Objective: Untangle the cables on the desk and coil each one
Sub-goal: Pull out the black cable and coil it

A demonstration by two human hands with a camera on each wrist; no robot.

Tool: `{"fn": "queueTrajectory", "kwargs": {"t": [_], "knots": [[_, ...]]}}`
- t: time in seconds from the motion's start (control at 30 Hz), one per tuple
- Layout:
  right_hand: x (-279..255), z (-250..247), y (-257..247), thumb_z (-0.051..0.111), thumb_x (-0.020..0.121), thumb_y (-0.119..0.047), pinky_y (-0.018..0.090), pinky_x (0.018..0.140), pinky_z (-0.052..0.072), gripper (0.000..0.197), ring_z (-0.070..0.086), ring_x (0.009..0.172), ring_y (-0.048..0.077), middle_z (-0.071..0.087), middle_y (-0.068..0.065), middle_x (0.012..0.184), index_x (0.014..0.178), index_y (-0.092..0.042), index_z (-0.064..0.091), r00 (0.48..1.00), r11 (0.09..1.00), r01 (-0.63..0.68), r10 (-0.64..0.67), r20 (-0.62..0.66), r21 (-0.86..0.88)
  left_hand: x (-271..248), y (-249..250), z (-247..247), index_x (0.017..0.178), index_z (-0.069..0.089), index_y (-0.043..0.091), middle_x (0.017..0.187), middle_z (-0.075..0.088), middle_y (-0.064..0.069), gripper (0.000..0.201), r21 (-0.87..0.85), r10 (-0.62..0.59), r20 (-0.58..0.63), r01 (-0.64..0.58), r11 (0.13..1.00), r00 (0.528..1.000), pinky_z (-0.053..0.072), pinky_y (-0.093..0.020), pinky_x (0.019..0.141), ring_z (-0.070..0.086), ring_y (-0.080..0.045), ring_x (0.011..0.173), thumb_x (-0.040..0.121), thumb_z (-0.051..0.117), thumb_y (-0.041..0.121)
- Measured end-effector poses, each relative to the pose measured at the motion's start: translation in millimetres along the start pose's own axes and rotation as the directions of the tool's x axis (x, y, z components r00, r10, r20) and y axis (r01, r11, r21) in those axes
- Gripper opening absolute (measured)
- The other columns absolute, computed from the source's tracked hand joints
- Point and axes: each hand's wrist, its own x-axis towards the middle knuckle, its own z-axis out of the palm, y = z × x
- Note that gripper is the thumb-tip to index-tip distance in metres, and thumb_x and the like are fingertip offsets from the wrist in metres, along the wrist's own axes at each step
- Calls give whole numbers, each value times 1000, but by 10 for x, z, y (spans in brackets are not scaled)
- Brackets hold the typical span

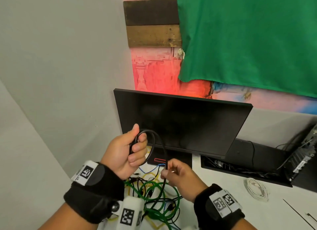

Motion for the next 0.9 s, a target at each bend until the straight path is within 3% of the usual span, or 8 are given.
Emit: {"fn": "queueTrajectory", "kwargs": {"t": [0.07, 0.13, 0.2, 0.27, 0.43, 0.57, 0.77, 0.9], "knots": [[82, 47, -20, 55, 98, -24, 32, 66, 54, 27, 68, 70, 20, 64, -1, 72, 75, -37, 56, 957, 995, 52, -26, -289, 83, 41, -19, 12, 72, 56, 12, 52, 37, 3, 41, 84, 27, -11, -26, 996, 1000, 25, -19, 31, 31, -6, 33, 97, 45, 43], [186, -13, -92, 50, 101, -21, 25, 51, 51, 27, 58, 52, 13, 58, -4, 63, 79, -37, 57, 801, 977, 138, -15, -599, 160, 58, -45, 11, 72, 58, 12, 53, 37, 1, 40, 251, 45, -49, -31, 968, 998, 21, -20, 33, 29, -8, 34, 95, 49, 43], [288, -122, -193, 50, 100, -29, 26, 49, 48, 20, 55, 53, 11, 58, -5, 65, 83, -37, 58, 683, 971, 171, 7, -730, 169, 49, -67, 10, 72, 61, 12, 53, 39, 0, 40, 379, 37, -50, -16, 925, 998, 18, -21, 35, 28, -9, 35, 93, 50, 44], [365, -164, -247, 53, 99, -31, 29, 56, 47, 16, 58, 61, 14, 61, -3, 71, 85, -30, 60, 683, 991, 99, -5, -730, 86, 43, -71, 43, 72, 62, 15, 54, 41, 1, 42, 456, 39, -15, -28, 889, 999, 21, -20, 35, 28, -9, 36, 95, 49, 48], [274, 228, -313, 54, 98, -29, 31, 67, 46, 27, 55, 66, 9, 60, -5, 69, 73, -20, 60, 987, 913, -38, -29, -158, -406, 236, -65, 140, 72, 64, 19, 56, 56, -1, 41, 740, 260, 60, -218, 636, 964, 44, -24, 46, 53, -17, 45, 97, 43, 44], [113, 370, -556, 50, 98, -34, 23, 59, 38, 26, 48, 54, -4, 55, -15, 61, 78, -25, 64, 980, 900, 140, -67, 185, -414, 353, -138, 11, 84, 66, 14, 74, 72, -8, 37, 871, 245, 112, -214, 442, 963, 58, -35, 72, 71, -25, 72, 100, 43, 38], [-1, -143, -908, 68, 87, -19, 20, 44, 42, 10, 46, 42, 3, 56, -13, 54, 79, -13, 70, 951, 963, 133, -57, 305, -236, 335, -109, 17, 64, 57, 19, 56, 56, 3, 46, 973, 105, 232, -230, -37, 967, 44, -30, 54, 50, -6, 50, 95, 41, 50], [5, -438, -843, 69, 68, -22, 31, 64, 54, 7, 65, 64, 15, 68, -3, 70, 74, -21, 73, 919, 959, 28, 85, 385, -280, 337, -37, 198, 66, 57, 16, 54, 49, 4, 49, 940, -78, 249, -260, -221, 965, 36, -25, 47, 42, -6, 45, 79, 54, 62]]}}
